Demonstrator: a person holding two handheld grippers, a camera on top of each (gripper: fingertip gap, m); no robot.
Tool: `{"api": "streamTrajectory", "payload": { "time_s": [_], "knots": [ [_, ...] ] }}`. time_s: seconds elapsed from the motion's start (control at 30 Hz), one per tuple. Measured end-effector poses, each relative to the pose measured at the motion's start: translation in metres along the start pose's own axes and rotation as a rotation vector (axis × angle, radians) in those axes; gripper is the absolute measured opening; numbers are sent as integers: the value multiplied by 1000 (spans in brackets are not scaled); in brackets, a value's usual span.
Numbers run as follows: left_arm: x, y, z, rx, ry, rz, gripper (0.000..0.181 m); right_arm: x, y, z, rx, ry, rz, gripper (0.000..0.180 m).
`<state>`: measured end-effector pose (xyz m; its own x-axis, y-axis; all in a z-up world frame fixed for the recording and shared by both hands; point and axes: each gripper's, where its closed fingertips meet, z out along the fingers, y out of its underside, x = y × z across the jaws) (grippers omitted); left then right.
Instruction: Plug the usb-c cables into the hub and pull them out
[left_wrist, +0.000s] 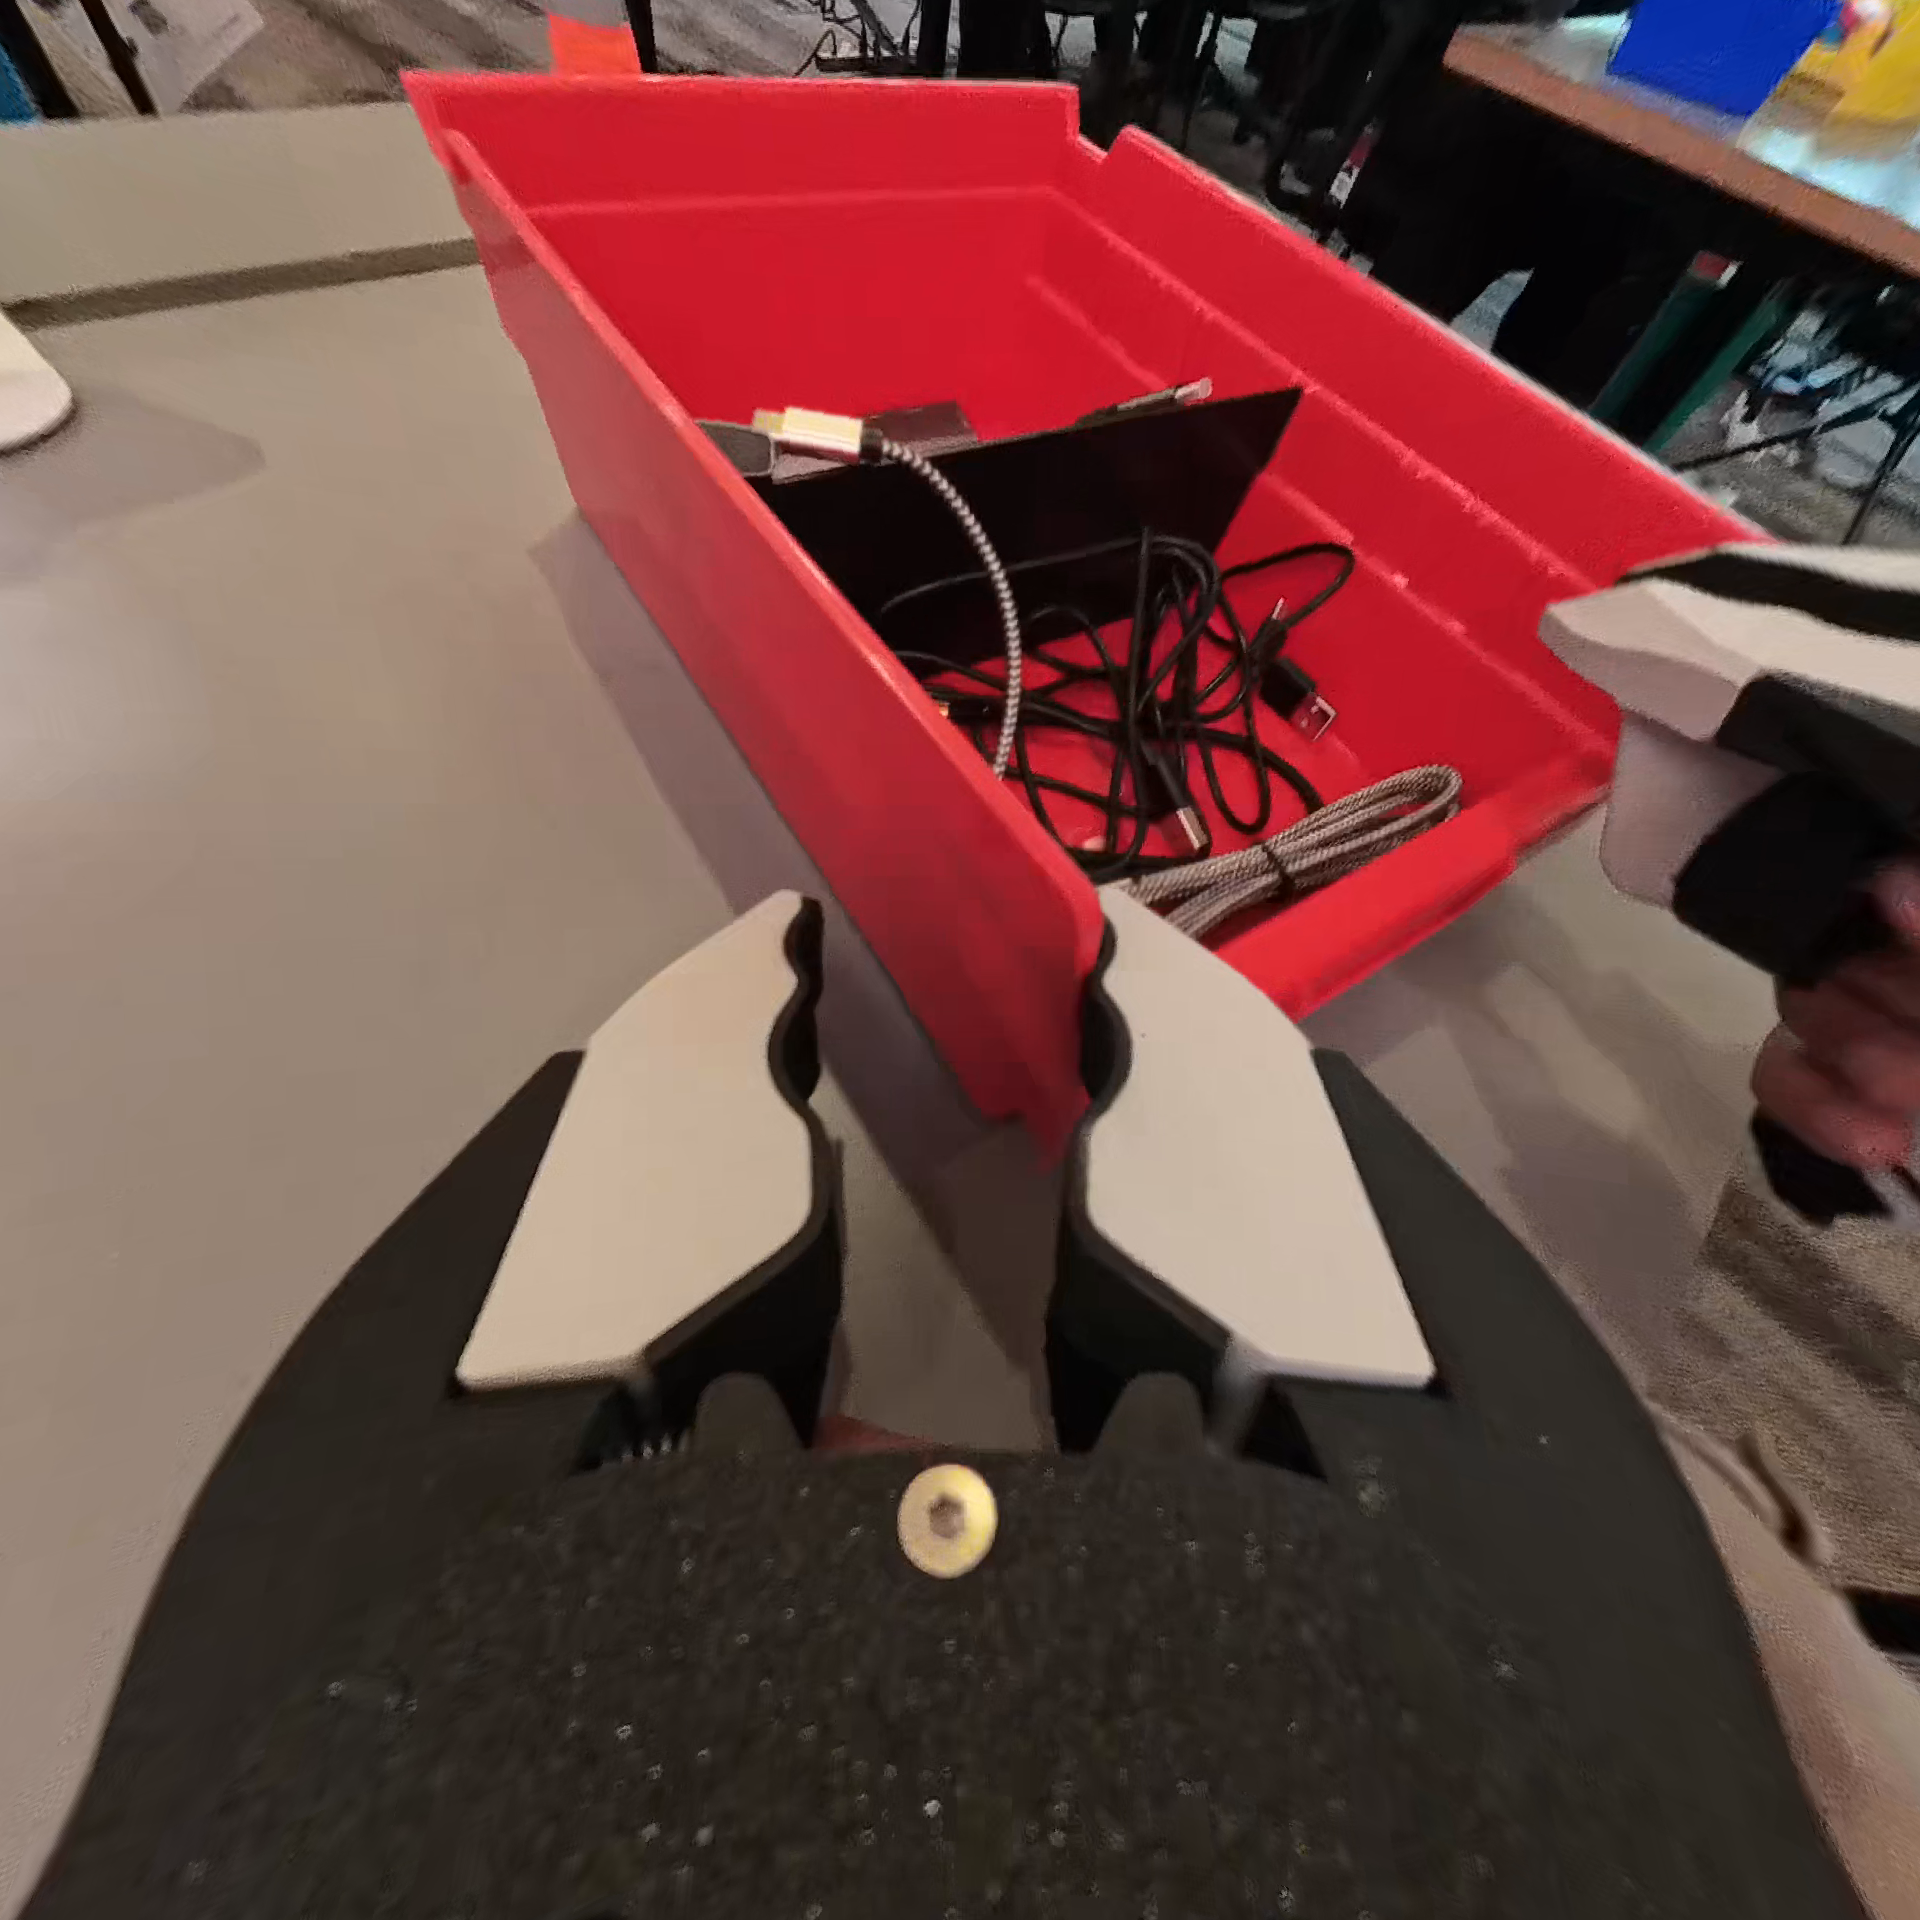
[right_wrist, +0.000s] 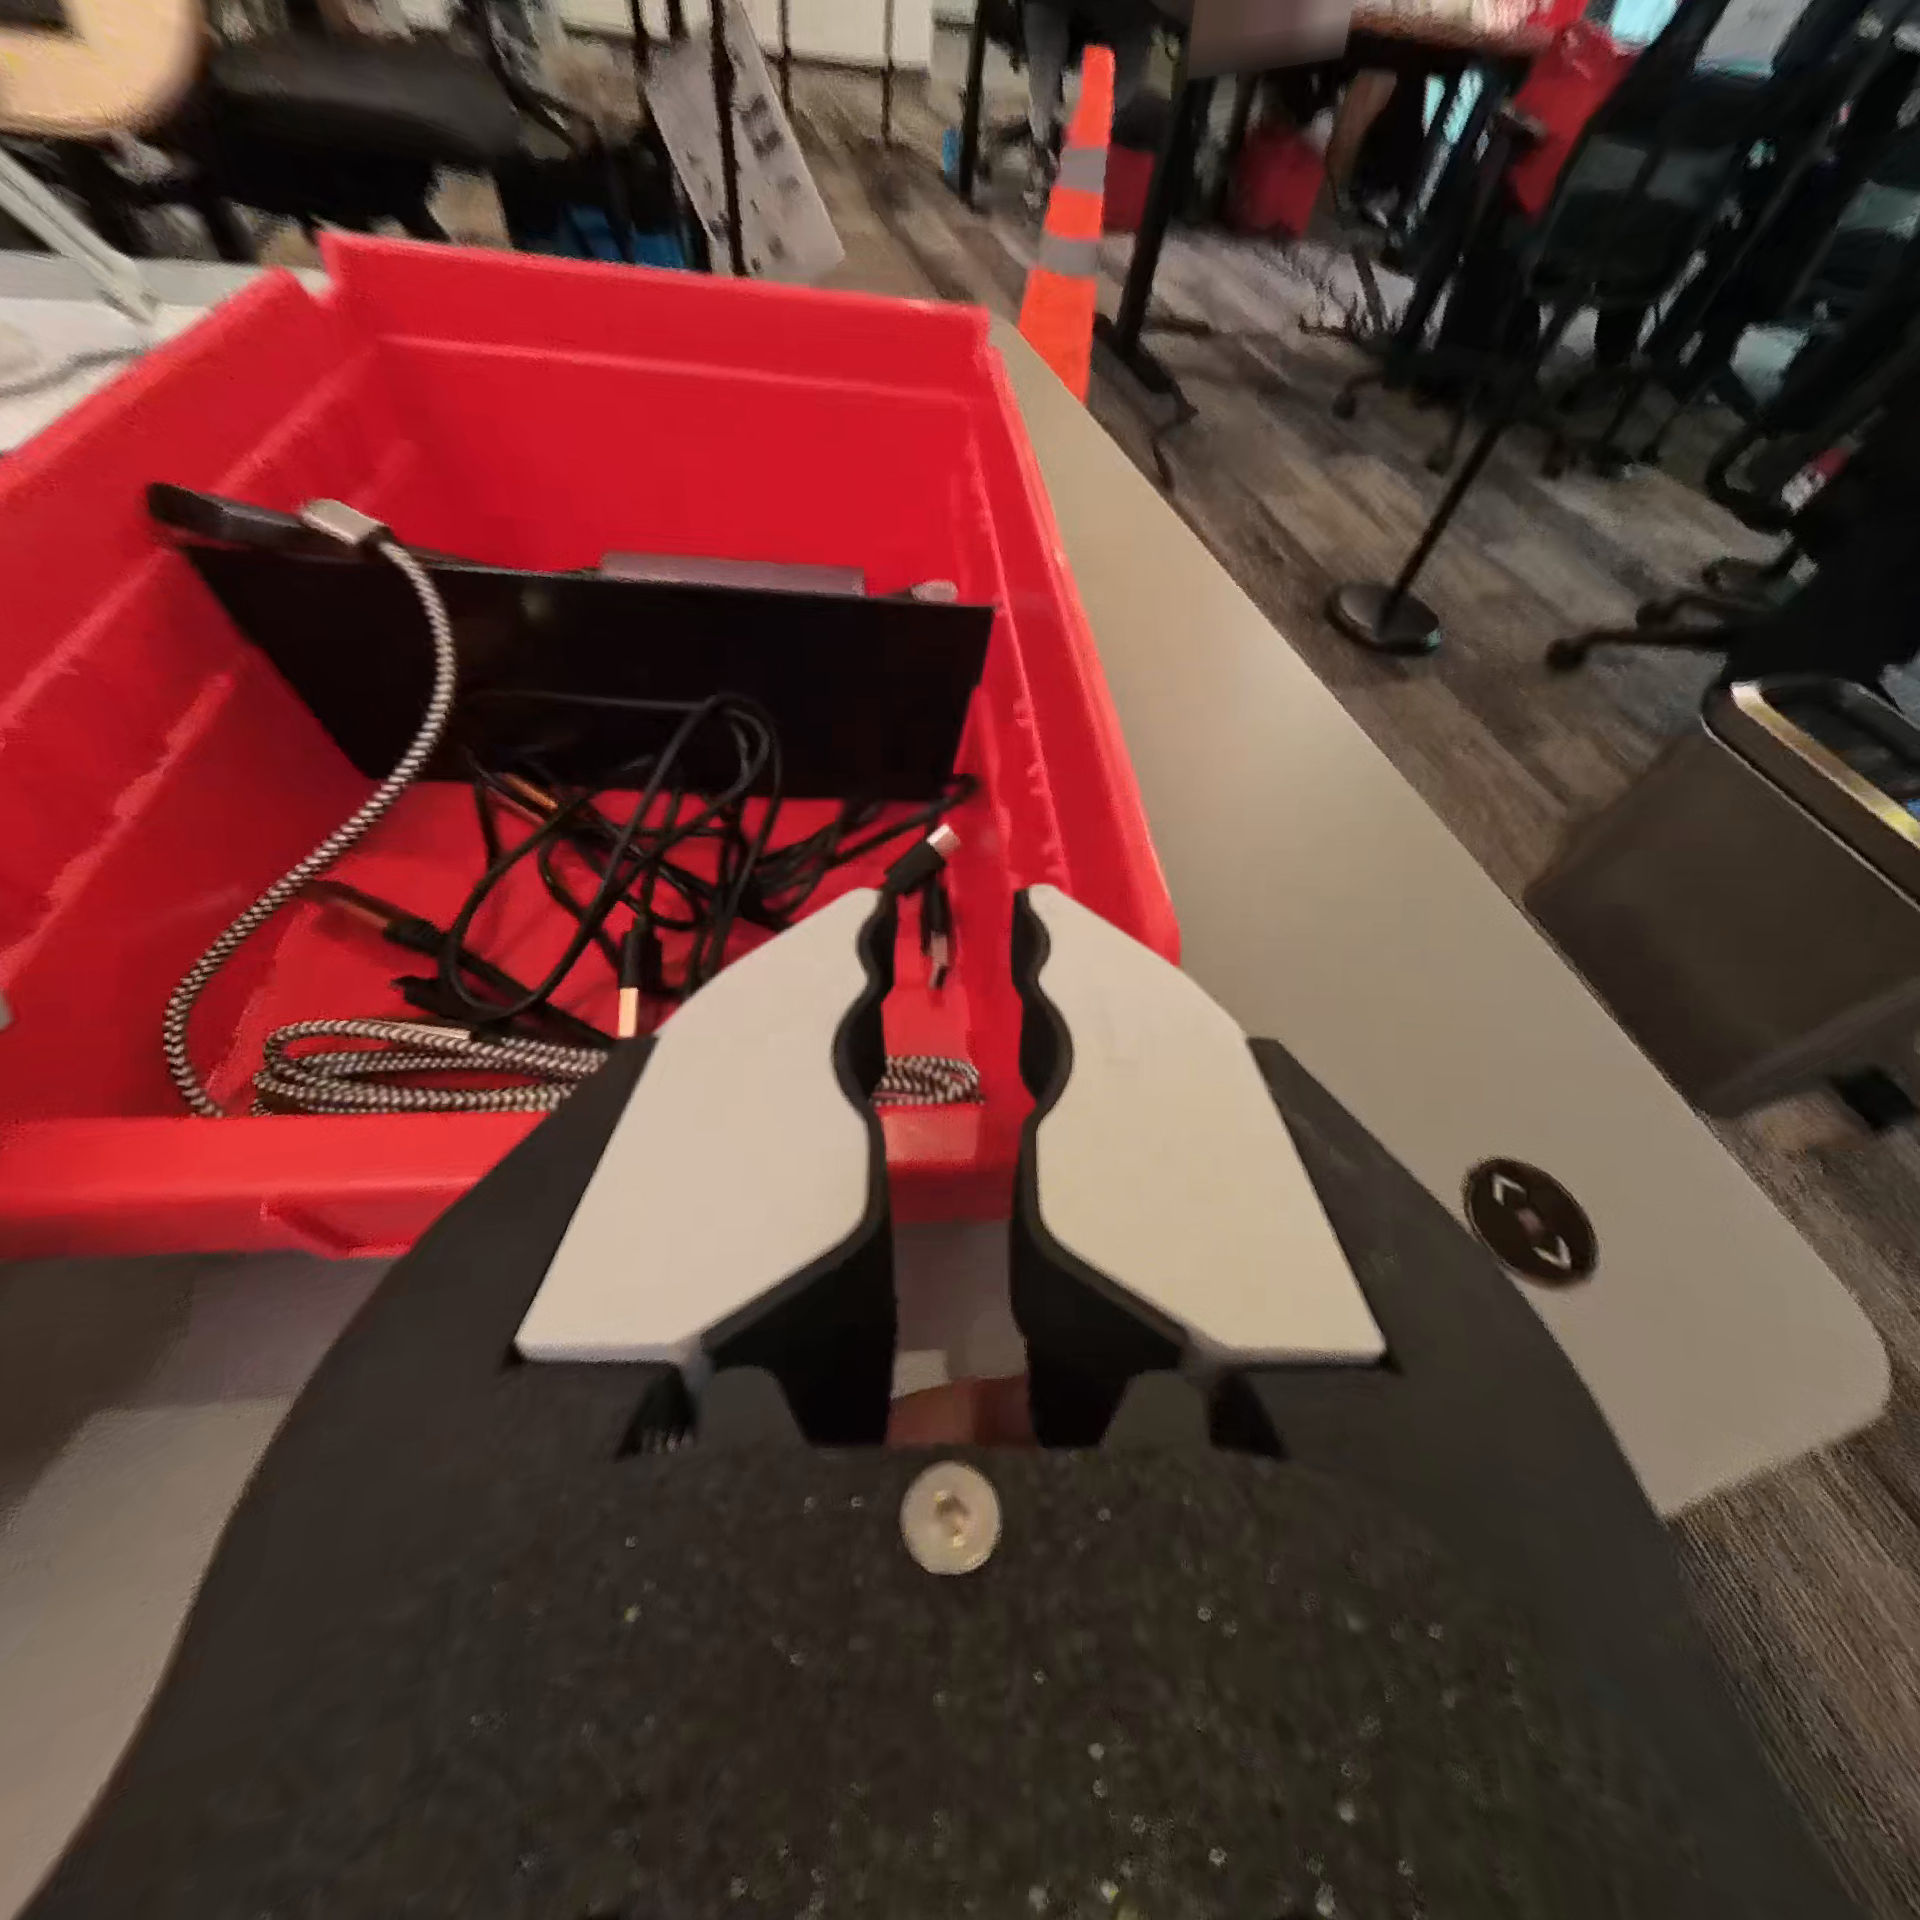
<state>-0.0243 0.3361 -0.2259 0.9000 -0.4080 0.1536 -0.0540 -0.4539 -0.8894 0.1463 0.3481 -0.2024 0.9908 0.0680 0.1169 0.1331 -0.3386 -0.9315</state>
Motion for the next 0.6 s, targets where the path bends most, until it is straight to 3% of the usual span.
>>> {"api": "streamTrajectory", "payload": {
  "time_s": [0.13, 0.23, 0.33, 0.47, 0.6],
  "knots": [
    [5, 0, 8, -2, -17, -54, 36, 23, -14, -17, 114, 73, 5, 28],
    [3, 0, 6, -2, -66, -25, 23, 25, 11, 7, -31, 24, 63, 31],
    [-6, -2, 6, -28, -164, 26, 15, 15, 16, 15, -68, -34, 112, 12],
    [-15, -6, -24, 10, -205, 140, 11, -4, 14, 1, -75, -73, 197, 4],
    [-58, -4, -68, 14, -273, 89, 6, -60, -1, -24, -25, -119, 192, 2]
  ]
}}
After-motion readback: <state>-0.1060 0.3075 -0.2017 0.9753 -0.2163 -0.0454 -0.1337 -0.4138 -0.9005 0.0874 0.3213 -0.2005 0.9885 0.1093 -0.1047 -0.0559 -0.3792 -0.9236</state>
